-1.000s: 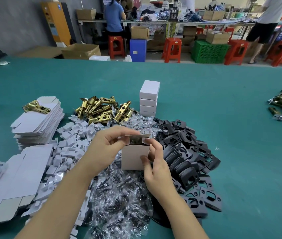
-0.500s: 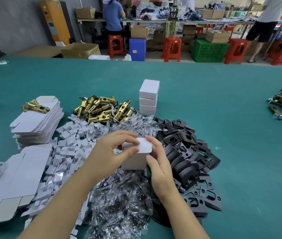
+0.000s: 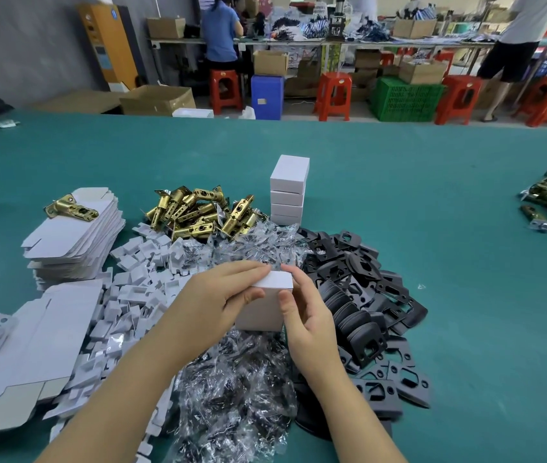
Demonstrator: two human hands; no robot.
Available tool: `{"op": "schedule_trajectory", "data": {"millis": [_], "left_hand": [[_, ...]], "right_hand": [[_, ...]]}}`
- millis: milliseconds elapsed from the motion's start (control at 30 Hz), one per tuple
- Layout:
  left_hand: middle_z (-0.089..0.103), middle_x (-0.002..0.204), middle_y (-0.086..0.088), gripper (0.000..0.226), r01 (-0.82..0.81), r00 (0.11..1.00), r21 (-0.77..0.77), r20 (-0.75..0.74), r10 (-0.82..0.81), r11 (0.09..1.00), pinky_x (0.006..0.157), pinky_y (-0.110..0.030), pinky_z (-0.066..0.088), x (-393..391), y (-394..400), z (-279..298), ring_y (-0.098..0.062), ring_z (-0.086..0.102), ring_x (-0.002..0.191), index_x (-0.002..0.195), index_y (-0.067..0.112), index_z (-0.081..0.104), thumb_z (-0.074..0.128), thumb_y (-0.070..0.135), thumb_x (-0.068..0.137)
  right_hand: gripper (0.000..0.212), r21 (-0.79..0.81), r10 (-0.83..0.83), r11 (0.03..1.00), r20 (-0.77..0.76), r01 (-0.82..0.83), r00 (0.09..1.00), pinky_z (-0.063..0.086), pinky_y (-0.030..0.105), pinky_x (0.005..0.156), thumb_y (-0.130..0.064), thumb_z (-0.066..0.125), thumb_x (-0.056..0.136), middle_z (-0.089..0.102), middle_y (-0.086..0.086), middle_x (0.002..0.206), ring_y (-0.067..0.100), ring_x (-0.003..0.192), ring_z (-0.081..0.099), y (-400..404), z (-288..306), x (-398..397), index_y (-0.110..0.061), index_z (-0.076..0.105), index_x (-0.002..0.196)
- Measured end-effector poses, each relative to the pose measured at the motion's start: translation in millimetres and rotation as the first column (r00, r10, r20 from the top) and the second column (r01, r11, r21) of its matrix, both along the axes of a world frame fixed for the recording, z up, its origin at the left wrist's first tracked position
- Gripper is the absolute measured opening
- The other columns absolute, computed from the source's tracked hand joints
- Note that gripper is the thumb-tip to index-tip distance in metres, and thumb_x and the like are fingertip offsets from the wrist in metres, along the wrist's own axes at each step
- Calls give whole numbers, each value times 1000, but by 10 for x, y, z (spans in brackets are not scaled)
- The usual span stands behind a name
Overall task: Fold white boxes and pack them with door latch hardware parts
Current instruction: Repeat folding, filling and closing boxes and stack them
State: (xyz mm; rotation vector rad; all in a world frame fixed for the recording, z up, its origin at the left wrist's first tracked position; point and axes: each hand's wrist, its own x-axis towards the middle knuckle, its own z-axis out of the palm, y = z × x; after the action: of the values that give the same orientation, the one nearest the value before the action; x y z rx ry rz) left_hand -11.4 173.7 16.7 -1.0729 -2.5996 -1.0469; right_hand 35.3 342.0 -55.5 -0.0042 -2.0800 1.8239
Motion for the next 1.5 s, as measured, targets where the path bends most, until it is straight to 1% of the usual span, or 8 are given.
{"op": "schedule_trajectory", "data": {"millis": [200,467,667,833,1067,1233,1433,1500], "left_hand": [[60,129,14,44,9,1000,-12,-1,-9,1000,105,-1,31,1,13,40,7,46,124,131,14,68,57,33,93],[57,135,25,53,7,996,-17,87,-5,1000,106,-5,32,-71,-47,-9,12,47,128,136,32,62,78,26,85],[55,129,31,55,-3,995,9,96,2,1000,103,-2,33,-39,-32,25,17,48,124,134,29,64,70,41,80],[59,135,18,53,-15,996,-3,87,15,1000,105,0,28,-29,-18,1,20,42,127,136,24,64,78,23,84],[59,137,18,55,-21,994,9,107,20,1000,106,-1,28,-15,-30,-8,17,42,130,136,28,63,80,22,84],[59,136,23,51,-34,990,38,135,29,999,108,-7,33,-18,-38,-9,13,46,131,133,34,63,78,31,84],[66,118,33,30,-29,992,109,129,15,994,89,-9,47,-12,-31,5,2,63,112,125,36,68,60,29,97],[66,116,33,32,-29,992,114,125,15,993,87,-11,49,-16,-18,14,0,64,109,125,36,68,55,35,97]], "right_hand": [[26,-23,-24,999,-11,24,1000,52,16,77,-62,50,95,67,-24,117,6,108,65,-3,20,9,-66,55,120],[25,-24,-43,999,-11,42,999,52,18,77,-61,49,96,68,-24,112,8,103,65,9,11,3,-61,56,120],[43,-49,-50,998,7,50,999,54,25,77,-78,45,91,68,-20,113,12,103,65,9,-19,-11,-52,58,123],[40,-64,-40,997,3,40,999,57,31,79,-69,46,95,68,-20,116,14,106,65,18,-26,-8,-48,58,126],[31,-107,5,994,0,-5,1000,54,20,76,-56,46,96,66,-22,116,6,101,65,20,1,20,-52,59,125],[38,-79,-14,997,11,15,1000,52,17,79,-70,47,94,65,-23,120,6,108,64,5,15,13,-52,58,126],[37,-43,-10,999,7,10,1000,47,10,86,-71,54,91,65,-29,121,-3,111,63,-23,21,7,-59,55,126],[43,-21,-6,1000,23,7,1000,43,6,88,-81,49,88,61,-34,126,-7,117,59,-24,22,3,-64,51,127]]}}
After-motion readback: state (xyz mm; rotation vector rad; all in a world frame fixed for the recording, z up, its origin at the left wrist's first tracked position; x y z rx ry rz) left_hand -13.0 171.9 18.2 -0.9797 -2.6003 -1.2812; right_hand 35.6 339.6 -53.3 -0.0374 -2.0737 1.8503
